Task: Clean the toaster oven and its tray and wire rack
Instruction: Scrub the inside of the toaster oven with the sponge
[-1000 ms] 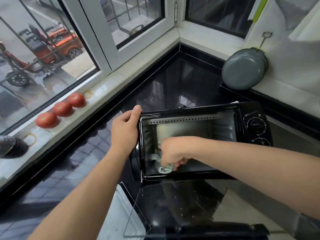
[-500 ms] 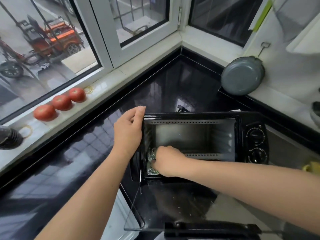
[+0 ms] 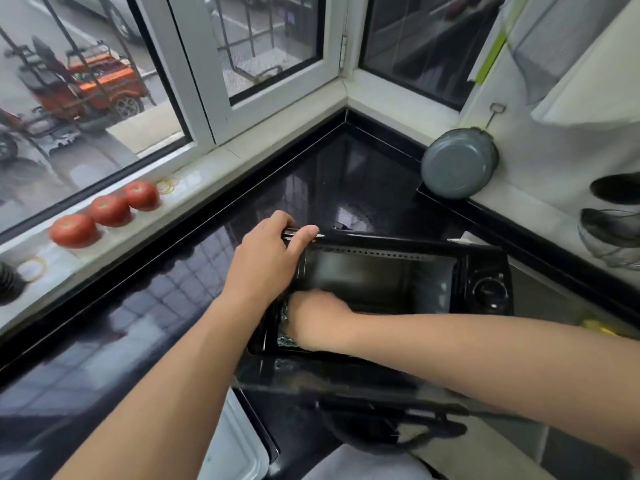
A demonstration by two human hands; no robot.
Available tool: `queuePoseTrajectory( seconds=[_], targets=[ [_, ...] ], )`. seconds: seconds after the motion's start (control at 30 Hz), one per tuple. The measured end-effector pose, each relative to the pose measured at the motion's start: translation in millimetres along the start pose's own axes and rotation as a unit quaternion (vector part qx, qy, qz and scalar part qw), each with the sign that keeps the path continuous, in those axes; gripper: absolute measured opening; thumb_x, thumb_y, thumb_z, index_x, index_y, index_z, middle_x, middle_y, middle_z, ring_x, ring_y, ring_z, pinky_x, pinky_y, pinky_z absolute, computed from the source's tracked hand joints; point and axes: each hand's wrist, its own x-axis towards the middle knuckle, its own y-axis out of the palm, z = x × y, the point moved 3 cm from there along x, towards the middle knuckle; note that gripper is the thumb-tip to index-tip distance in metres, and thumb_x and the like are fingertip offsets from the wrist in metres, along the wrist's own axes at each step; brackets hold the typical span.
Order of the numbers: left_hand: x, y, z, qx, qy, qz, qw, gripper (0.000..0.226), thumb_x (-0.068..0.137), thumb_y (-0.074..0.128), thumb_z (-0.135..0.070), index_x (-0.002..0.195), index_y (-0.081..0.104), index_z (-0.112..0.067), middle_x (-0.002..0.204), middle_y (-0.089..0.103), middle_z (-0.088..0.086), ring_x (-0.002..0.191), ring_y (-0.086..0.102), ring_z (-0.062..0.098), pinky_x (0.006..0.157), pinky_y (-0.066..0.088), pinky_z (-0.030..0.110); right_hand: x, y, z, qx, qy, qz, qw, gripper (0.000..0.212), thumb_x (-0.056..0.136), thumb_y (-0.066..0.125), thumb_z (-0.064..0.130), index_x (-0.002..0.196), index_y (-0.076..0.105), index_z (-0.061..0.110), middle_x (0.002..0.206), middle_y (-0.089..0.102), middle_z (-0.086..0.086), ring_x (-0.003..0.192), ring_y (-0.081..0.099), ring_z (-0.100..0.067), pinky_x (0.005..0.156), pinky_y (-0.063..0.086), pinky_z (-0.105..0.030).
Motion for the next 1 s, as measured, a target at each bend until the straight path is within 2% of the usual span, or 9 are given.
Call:
queuePoseTrajectory(
  seconds=[0.17,0.33,0.4,0.47,0.57,0.7,0.87,0.93,1.0],
  targets=[
    [16,4,-1,0.032,-0.053,-0.004,0.998,0.054,0.100,0.041,-0.070,0.110,0.056,-0.020,0.109,0.068,0.009,0.105,0.060,0.037,0.085,0.045,0.047,-17,-18,-25,0.000,0.062,-0.014,0.998,0.027,0.087,0.059,0.021,0.065,0.043,0.020,0.067,0.043,-0.001,0.063,0.049,-0.029,0.051,0.035,-0.029],
    [16,6,1,0.038,-0.067,-0.020,0.997,0.055,0.103,0.037,-0.066,0.120,0.054,-0.016,0.116,0.064,0.014,0.108,0.060,0.043,0.090,0.050,0.053,-17,-35,-18,0.005,0.094,0.017,0.995,0.021,0.090,0.058,0.007,0.072,0.048,0.012,0.089,0.055,-0.010,0.079,0.058,-0.032,0.066,0.041,-0.032],
    [15,6,1,0.031,-0.067,-0.027,0.997,0.054,0.103,0.038,-0.066,0.119,0.055,-0.017,0.114,0.063,0.013,0.107,0.060,0.042,0.090,0.049,0.053,-15,-30,-4,0.064,0.087,-0.016,0.994,0.010,0.090,0.060,0.011,0.098,0.054,0.010,0.104,0.061,-0.017,0.098,0.062,-0.042,0.071,0.042,-0.034],
    [15,6,2,0.028,-0.057,-0.034,0.997,0.052,0.102,0.039,-0.066,0.115,0.056,-0.019,0.112,0.064,0.013,0.107,0.060,0.041,0.089,0.049,0.051,-16,-26,6,0.111,0.076,-0.057,0.989,0.036,0.090,0.061,0.018,0.123,0.048,0.014,0.115,0.062,-0.019,0.105,0.060,-0.045,0.073,0.042,-0.036],
    [12,8,3,0.045,-0.036,-0.045,0.997,0.055,0.101,0.036,-0.070,0.115,0.056,-0.021,0.111,0.064,0.011,0.104,0.060,0.040,0.079,0.042,0.045,-19,-22,0,0.116,0.092,-0.033,0.988,0.030,0.090,0.060,0.016,0.120,0.060,0.018,0.117,0.065,-0.015,0.107,0.062,-0.040,0.081,0.051,-0.035],
    [4,8,2,0.059,-0.026,-0.057,0.996,0.058,0.100,0.035,-0.072,0.119,0.057,-0.022,0.115,0.065,0.010,0.102,0.062,0.041,0.076,0.039,0.043,-36,-31,-37,-0.009,0.137,0.012,0.990,0.026,0.091,0.061,0.011,0.116,0.065,0.006,0.123,0.061,-0.021,0.108,0.062,-0.039,0.083,0.050,-0.035],
    [-1,6,1,0.050,-0.035,-0.053,0.997,0.058,0.100,0.034,-0.072,0.119,0.056,-0.022,0.114,0.065,0.010,0.101,0.062,0.041,0.078,0.044,0.046,-67,-51,-89,-0.205,0.223,0.098,0.948,0.037,0.094,0.056,0.008,0.131,0.057,0.005,0.148,0.028,-0.023,0.123,0.047,-0.042,0.096,0.046,-0.043],
    [-3,6,1,0.048,-0.035,-0.056,0.997,0.058,0.100,0.035,-0.072,0.118,0.056,-0.021,0.114,0.065,0.010,0.100,0.062,0.040,0.076,0.043,0.045,-69,-49,-96,-0.285,0.206,0.071,0.933,0.039,0.092,0.059,0.016,0.130,0.059,0.011,0.143,0.035,-0.017,0.129,0.035,-0.039,0.104,0.036,-0.045],
    [-3,6,0,0.045,-0.034,-0.060,0.997,0.058,0.100,0.036,-0.072,0.117,0.057,-0.020,0.113,0.065,0.009,0.098,0.061,0.039,0.075,0.043,0.044,-71,-50,-98,-0.313,0.178,0.074,0.930,0.032,0.093,0.058,0.020,0.124,0.061,0.013,0.132,0.047,-0.014,0.122,0.041,-0.035,0.102,0.036,-0.042]
  ],
)
